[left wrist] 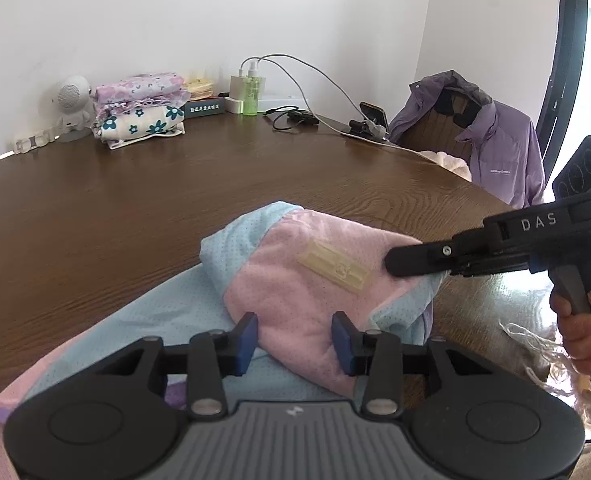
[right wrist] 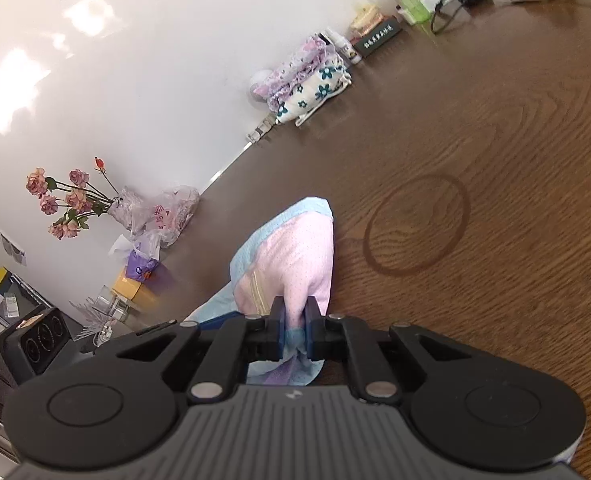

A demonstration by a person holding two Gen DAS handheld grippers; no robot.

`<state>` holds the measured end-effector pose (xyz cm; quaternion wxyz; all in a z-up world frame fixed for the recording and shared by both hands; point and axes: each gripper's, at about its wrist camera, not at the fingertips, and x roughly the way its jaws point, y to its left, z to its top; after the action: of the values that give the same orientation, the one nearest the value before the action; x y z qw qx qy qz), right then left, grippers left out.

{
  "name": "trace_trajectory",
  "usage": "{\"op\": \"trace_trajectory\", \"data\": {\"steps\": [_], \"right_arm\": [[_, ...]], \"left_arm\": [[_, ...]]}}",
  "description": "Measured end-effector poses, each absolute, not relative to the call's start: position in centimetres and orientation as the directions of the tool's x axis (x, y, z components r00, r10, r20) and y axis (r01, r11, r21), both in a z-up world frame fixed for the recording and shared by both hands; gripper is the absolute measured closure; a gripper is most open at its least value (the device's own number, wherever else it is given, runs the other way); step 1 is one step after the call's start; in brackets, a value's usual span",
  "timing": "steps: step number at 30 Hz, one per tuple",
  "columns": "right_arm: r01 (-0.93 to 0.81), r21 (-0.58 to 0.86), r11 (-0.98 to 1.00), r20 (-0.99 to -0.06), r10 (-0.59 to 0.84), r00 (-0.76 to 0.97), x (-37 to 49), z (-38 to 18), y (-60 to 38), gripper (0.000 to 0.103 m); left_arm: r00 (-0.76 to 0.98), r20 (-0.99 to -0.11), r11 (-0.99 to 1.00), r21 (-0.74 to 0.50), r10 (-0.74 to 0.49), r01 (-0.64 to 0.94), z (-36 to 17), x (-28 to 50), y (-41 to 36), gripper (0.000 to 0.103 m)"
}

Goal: Fold clothes

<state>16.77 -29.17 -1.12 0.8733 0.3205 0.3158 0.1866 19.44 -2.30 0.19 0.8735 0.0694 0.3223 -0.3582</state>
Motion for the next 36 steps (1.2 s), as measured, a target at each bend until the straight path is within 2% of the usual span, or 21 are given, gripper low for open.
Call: {"op": "trace_trajectory", "data": {"steps": [3, 6, 8, 13, 16, 22, 28, 32, 34, 35, 36], "right_arm": [[-0.141, 0.541, 0.829, -0.465, 0.435, 0.771, 16.4, 1.3, -30.2, 0.095], [-0.194, 0.276, 0.941, -0.509, 0.315, 0.801, 15.8, 4.1, -29.6, 0.095], [-0.271, 0.109, 0.956, -0.523, 0.287, 0.802, 15.5, 5.2, -27.6, 0.095], [-0.455, -0.287, 0.843, -0.545, 0.246, 0.801, 14.6, 6.8, -21.5, 0.095], [-0.562, -0.422, 0.711, -0.578, 0.266, 0.771, 14.1, 5.7, -17.1, 0.095], [-0.659, -0.372, 0.654, -0.653, 0.32, 0.687, 14.6, 3.1, -13.6, 0.095], [-0.65, -0.312, 0.693, -0.66, 0.334, 0.673, 14.4, 2.5, -14.7, 0.093], [-0.649, -0.253, 0.717, -0.663, 0.36, 0.656, 14.4, 2.4, -15.4, 0.088], [-0.64, -0.146, 0.755, -0.644, 0.418, 0.64, 14.1, 3.1, -16.8, 0.079], [-0.633, -0.085, 0.77, -0.631, 0.45, 0.632, 14.0, 3.6, -17.6, 0.069], [-0.625, -0.024, 0.781, -0.615, 0.481, 0.625, 13.8, 4.0, -18.4, 0.064]], "left_arm": [[0.546, -0.589, 0.713, -0.074, -0.596, 0.697, 1.0, 18.3, -2.2, 0.059], [0.561, -0.609, 0.719, -0.021, -0.56, 0.695, 1.1, 17.4, -1.9, 0.06], [0.56, -0.629, 0.725, -0.007, -0.539, 0.689, 0.8, 17.2, -1.7, 0.061], [0.55, -0.647, 0.732, -0.019, -0.528, 0.681, -0.3, 17.2, -1.5, 0.062], [0.546, -0.644, 0.731, -0.028, -0.535, 0.682, -0.4, 17.1, -1.4, 0.062], [0.541, -0.632, 0.728, -0.053, -0.555, 0.684, -0.5, 16.8, -0.8, 0.061], [0.533, -0.626, 0.728, -0.08, -0.569, 0.681, -0.5, 17.0, -0.3, 0.06], [0.544, -0.632, 0.755, -0.101, -0.552, 0.648, -0.1, 17.5, -0.1, 0.06], [0.565, -0.608, 0.769, -0.123, -0.558, 0.627, 0.6, 17.8, 0.4, 0.06], [0.578, -0.588, 0.774, -0.137, -0.565, 0.618, 1.0, 18.0, 0.7, 0.06], [0.591, -0.568, 0.779, -0.152, -0.572, 0.608, 1.4, 18.2, 0.9, 0.06]]}}
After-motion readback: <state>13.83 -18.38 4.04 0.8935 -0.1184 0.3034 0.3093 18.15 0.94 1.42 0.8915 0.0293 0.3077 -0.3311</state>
